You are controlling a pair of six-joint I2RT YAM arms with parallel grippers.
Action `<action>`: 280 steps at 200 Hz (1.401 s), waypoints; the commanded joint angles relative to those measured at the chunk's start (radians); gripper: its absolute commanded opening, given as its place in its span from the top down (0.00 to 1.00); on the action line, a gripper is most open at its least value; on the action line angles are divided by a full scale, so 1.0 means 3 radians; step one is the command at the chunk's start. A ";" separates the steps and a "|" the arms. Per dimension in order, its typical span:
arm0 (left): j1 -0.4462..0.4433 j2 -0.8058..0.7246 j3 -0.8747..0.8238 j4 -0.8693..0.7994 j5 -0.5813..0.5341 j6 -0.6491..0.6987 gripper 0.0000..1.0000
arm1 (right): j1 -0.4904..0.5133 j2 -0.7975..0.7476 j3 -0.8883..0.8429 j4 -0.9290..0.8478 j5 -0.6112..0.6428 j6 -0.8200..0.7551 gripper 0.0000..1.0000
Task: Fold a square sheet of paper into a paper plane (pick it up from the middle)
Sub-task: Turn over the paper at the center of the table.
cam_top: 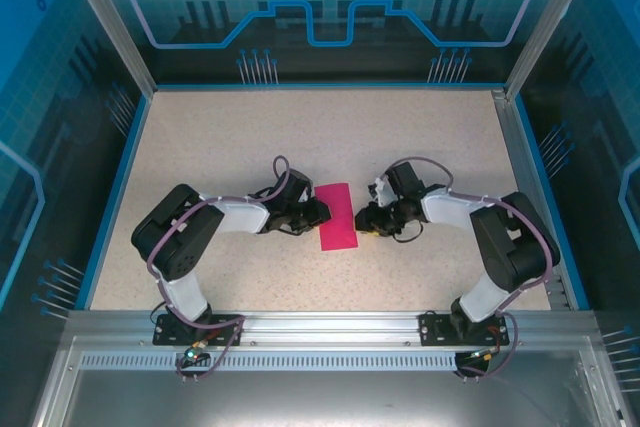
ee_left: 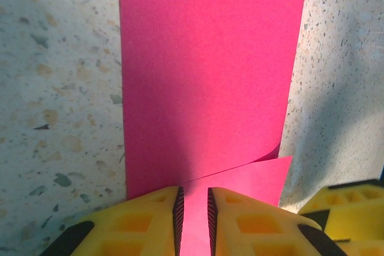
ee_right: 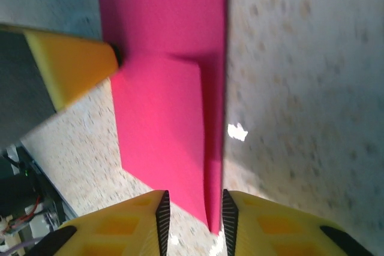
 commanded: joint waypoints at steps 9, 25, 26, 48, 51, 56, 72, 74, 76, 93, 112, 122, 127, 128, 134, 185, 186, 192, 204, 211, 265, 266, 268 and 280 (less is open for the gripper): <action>-0.0024 0.0003 0.0059 -0.0216 0.0003 0.0056 0.77 | -0.0041 0.0188 0.0169 0.0048 0.0014 0.0020 0.65; -0.0026 -0.0001 0.0063 -0.0217 -0.0004 0.0060 0.77 | -0.0039 0.0267 0.0203 0.0080 -0.0009 0.0038 0.63; -0.0026 0.0001 0.0063 -0.0217 -0.0004 0.0060 0.77 | -0.0038 0.0270 0.0208 0.0082 -0.0013 0.0039 0.63; -0.0031 0.0002 0.0066 -0.0225 -0.0009 0.0060 0.77 | -0.0016 0.0382 0.0219 0.0179 -0.0111 0.0068 0.63; -0.0029 0.0000 0.0065 -0.0232 -0.0006 0.0057 0.77 | -0.0008 0.0392 0.0216 0.0183 -0.0117 0.0071 0.63; -0.0028 -0.0004 0.0063 -0.0232 -0.0004 0.0060 0.77 | -0.0002 0.0416 0.0222 0.0194 -0.0140 0.0071 0.63; -0.0030 -0.0013 0.0059 -0.0241 -0.0007 0.0064 0.77 | 0.0044 0.0458 0.0213 0.0263 -0.0214 0.0090 0.66; -0.0029 -0.0009 0.0060 -0.0246 -0.0006 0.0062 0.77 | 0.0045 0.0458 0.0215 0.0267 -0.0219 0.0095 0.66; -0.0028 -0.0011 0.0061 -0.0247 -0.0009 0.0062 0.77 | 0.0049 0.0465 0.0208 0.0271 -0.0224 0.0096 0.67; -0.0030 -0.0008 0.0061 -0.0258 -0.0007 0.0065 0.77 | 0.0098 0.0467 0.0198 0.0298 -0.0242 0.0116 0.72; -0.0030 -0.0017 0.0068 -0.0263 -0.0014 0.0068 0.77 | 0.0136 0.0472 0.0187 0.0332 -0.0258 0.0151 0.74; -0.0029 -0.0012 0.0074 -0.0268 -0.0014 0.0068 0.77 | 0.0140 0.0465 0.0174 0.0355 -0.0253 0.0180 0.74; -0.0027 -0.0013 0.0080 -0.0271 -0.0013 0.0065 0.77 | 0.0142 0.0455 0.0159 0.0376 -0.0259 0.0192 0.74; -0.0029 -0.0010 0.0079 -0.0272 -0.0014 0.0068 0.77 | 0.0142 0.0453 0.0157 0.0381 -0.0264 0.0195 0.74; -0.0024 -0.0012 0.0084 -0.0278 -0.0012 0.0069 0.77 | 0.0141 0.0448 0.0150 0.0397 -0.0269 0.0211 0.73; -0.0028 -0.0094 0.0088 -0.0329 -0.0041 0.0080 0.77 | 0.0025 0.0327 0.0052 0.0529 -0.0286 0.0258 0.67; -0.0027 -0.0094 0.0089 -0.0329 -0.0043 0.0080 0.77 | 0.0022 0.0330 0.0048 0.0539 -0.0297 0.0262 0.67; -0.0025 -0.0100 0.0091 -0.0338 -0.0042 0.0082 0.77 | 0.0011 0.0341 0.0042 0.0591 -0.0368 0.0278 0.67; -0.0026 -0.0113 0.0089 -0.0346 -0.0054 0.0080 0.77 | 0.0013 0.0357 0.0031 0.0689 -0.0471 0.0317 0.68; -0.0024 -0.0120 0.0092 -0.0340 -0.0061 0.0072 0.77 | 0.0018 0.0372 0.0018 0.0733 -0.0501 0.0339 0.70; -0.0023 -0.0362 0.0026 -0.0278 -0.0068 0.0013 0.73 | 0.0001 0.0325 -0.0022 0.0730 -0.0467 0.0290 0.85; -0.0025 -0.0371 0.0026 -0.0281 -0.0070 0.0013 0.72 | -0.0003 0.0316 -0.0022 0.0724 -0.0467 0.0288 0.85; -0.0025 -0.0394 0.0023 -0.0283 -0.0076 0.0010 0.72 | -0.0001 0.0306 -0.0018 0.0708 -0.0464 0.0287 0.85; -0.0025 -0.0528 0.0003 -0.0329 -0.0140 0.0019 0.70 | -0.0006 0.0205 0.0001 0.0599 -0.0423 0.0228 0.88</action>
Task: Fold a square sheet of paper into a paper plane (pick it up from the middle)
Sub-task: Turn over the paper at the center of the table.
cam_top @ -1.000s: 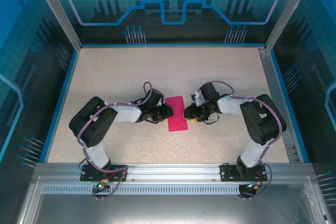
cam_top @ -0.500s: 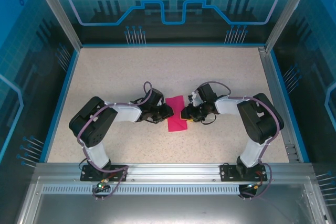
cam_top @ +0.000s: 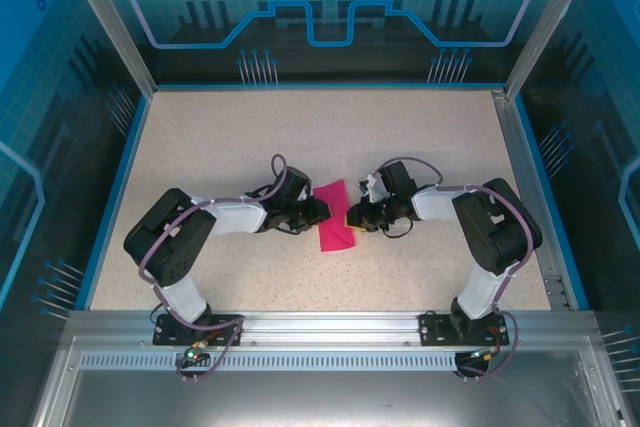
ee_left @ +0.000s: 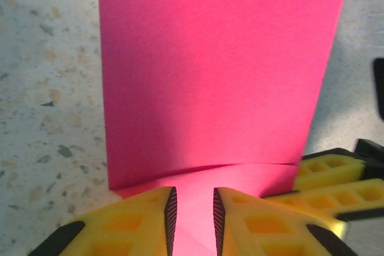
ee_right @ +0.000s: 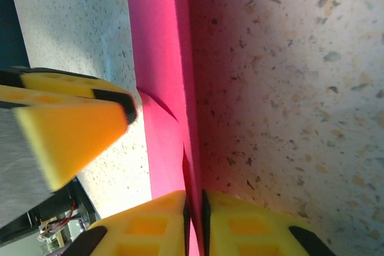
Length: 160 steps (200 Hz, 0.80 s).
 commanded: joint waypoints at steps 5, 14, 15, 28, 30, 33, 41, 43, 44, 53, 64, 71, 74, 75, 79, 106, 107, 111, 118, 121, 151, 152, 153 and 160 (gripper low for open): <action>-0.0017 -0.0370 -0.0045 -0.0117 -0.0142 0.0021 0.69 | -0.0057 -0.0236 0.0015 -0.0162 -0.0011 -0.0116 0.90; -0.0017 -0.0496 -0.0064 -0.0170 -0.0223 0.0029 0.66 | -0.0054 -0.0330 0.0058 -0.0321 0.0054 -0.0190 0.93; -0.0018 -0.0512 -0.0067 -0.0177 -0.0235 0.0031 0.66 | -0.0053 -0.0347 0.0063 -0.0342 0.0061 -0.0199 0.93; -0.0018 -0.0708 -0.0116 -0.0265 -0.0371 0.0041 0.63 | -0.0057 -0.0507 0.0161 -0.0653 0.0204 -0.0324 0.95; -0.0018 -0.0740 -0.0122 -0.0279 -0.0401 0.0042 0.62 | -0.0060 -0.0533 0.0182 -0.0716 0.0238 -0.0344 0.96; -0.0018 -0.0783 -0.0136 -0.0306 -0.0439 0.0042 0.62 | -0.0055 -0.0570 0.0215 -0.0811 0.0299 -0.0377 0.96; -0.0014 -0.0918 -0.0167 -0.0375 -0.0543 0.0054 0.60 | -0.0043 -0.0699 0.0305 -0.1078 0.0494 -0.0471 0.96; -0.0013 -0.0944 -0.0171 -0.0395 -0.0571 0.0055 0.59 | -0.0038 -0.0730 0.0309 -0.1151 0.0549 -0.0497 0.96; -0.0014 -0.0961 -0.0174 -0.0403 -0.0583 0.0056 0.59 | -0.0037 -0.0746 0.0309 -0.1187 0.0577 -0.0509 0.96; -0.0007 -0.1106 -0.0214 -0.0482 -0.0711 0.0060 0.57 | -0.0006 -0.0886 0.0509 -0.1553 0.0919 -0.0609 0.96; -0.0005 -0.1292 -0.0282 -0.0561 -0.0853 0.0057 0.54 | 0.0104 -0.1037 0.0749 -0.2068 0.1569 -0.0725 0.96; 0.0013 -0.1397 -0.0330 -0.0590 -0.0939 0.0053 0.52 | 0.0216 -0.1112 0.0895 -0.2376 0.1977 -0.0806 0.96; 0.0019 -0.1444 -0.0353 -0.0605 -0.0975 0.0045 0.51 | 0.0267 -0.1138 0.0978 -0.2498 0.2164 -0.0835 0.95; 0.0020 -0.1456 -0.0360 -0.0610 -0.0980 0.0043 0.51 | 0.0289 -0.1145 0.1004 -0.2546 0.2230 -0.0836 0.95; 0.0026 -0.1511 -0.0391 -0.0628 -0.1031 0.0038 0.50 | 0.0363 -0.1166 0.1106 -0.2718 0.2497 -0.0841 0.95; 0.0117 -0.1844 -0.0585 -0.0728 -0.1281 -0.0030 0.43 | 0.0864 -0.1000 0.1780 -0.3840 0.4177 -0.0459 0.92; 0.0118 -0.1853 -0.0596 -0.0728 -0.1289 -0.0035 0.43 | 0.0879 -0.0981 0.1803 -0.3874 0.4213 -0.0441 0.92; 0.0131 -0.1890 -0.0624 -0.0741 -0.1319 -0.0045 0.42 | 0.0936 -0.0933 0.1880 -0.3995 0.4346 -0.0378 0.93; 0.0152 -0.1954 -0.0672 -0.0754 -0.1363 -0.0067 0.41 | 0.1059 -0.0832 0.1990 -0.4187 0.4601 -0.0266 0.93; 0.0163 -0.1975 -0.0692 -0.0767 -0.1384 -0.0076 0.40 | 0.1108 -0.0788 0.2040 -0.4250 0.4701 -0.0218 0.93; 0.0195 -0.2191 -0.0833 -0.0851 -0.1505 -0.0114 0.38 | 0.1428 -0.0208 0.2350 -0.4463 0.4910 -0.0010 0.91; 0.0195 -0.2198 -0.0835 -0.0856 -0.1510 -0.0115 0.38 | 0.1435 -0.0176 0.2360 -0.4466 0.4894 -0.0004 0.91; 0.0195 -0.2204 -0.0836 -0.0866 -0.1513 -0.0116 0.38 | 0.1438 -0.0144 0.2375 -0.4471 0.4879 0.0001 0.91; 0.0200 -0.2245 -0.0846 -0.0910 -0.1539 -0.0117 0.37 | 0.1462 0.0036 0.2469 -0.4502 0.4781 0.0056 0.91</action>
